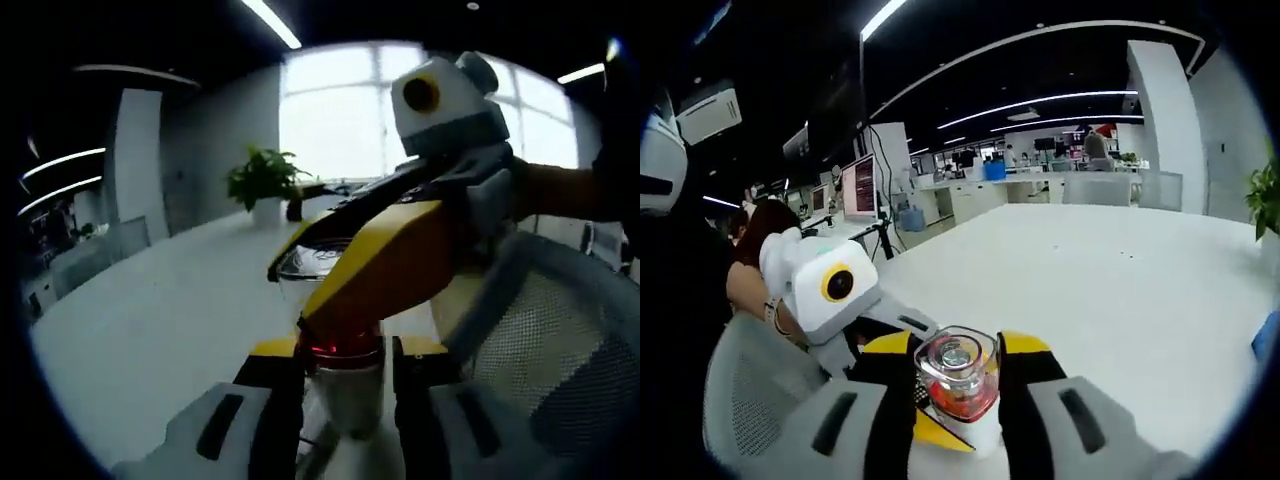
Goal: Arrange the skincare products in the storage area until every visible bottle or jar stands upright without overlapping.
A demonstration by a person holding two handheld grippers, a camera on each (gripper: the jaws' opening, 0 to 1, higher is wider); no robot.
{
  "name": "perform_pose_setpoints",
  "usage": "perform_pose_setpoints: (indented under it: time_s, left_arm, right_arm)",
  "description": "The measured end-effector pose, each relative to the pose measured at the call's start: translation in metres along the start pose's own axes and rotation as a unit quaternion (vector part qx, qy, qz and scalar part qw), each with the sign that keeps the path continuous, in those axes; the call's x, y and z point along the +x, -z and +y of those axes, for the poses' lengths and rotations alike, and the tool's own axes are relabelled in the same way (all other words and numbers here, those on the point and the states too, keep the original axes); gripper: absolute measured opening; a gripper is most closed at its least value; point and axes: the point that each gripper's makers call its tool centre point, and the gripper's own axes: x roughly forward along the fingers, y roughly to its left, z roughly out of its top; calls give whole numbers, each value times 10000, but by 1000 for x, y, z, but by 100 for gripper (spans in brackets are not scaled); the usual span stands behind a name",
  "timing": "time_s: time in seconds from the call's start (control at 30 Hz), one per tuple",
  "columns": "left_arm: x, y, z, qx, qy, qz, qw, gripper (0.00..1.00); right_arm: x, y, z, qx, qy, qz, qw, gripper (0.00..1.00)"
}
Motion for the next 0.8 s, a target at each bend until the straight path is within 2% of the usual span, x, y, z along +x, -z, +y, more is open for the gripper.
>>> perform_pose_setpoints:
  time_s: [0.1,0.3,0.63,0.8]
  left_arm:
    - [3,5,1,-32,29,86,10000,29]
    - [11,3,9,93,-101,73,9999,28]
    - [25,-3,18,152,4,-17,9999,28]
    - [34,-5,24,193,52,-23,9998,28]
  right_arm:
    - [1,0,-3,1,0,-5,10000,30]
    - [-1,-1,-12,-131,77,-7,9999,31]
    - [-1,-3,-28,-138,109,-13,9998,31]
    - [0,-4,-37,-171,112,110,9997,31]
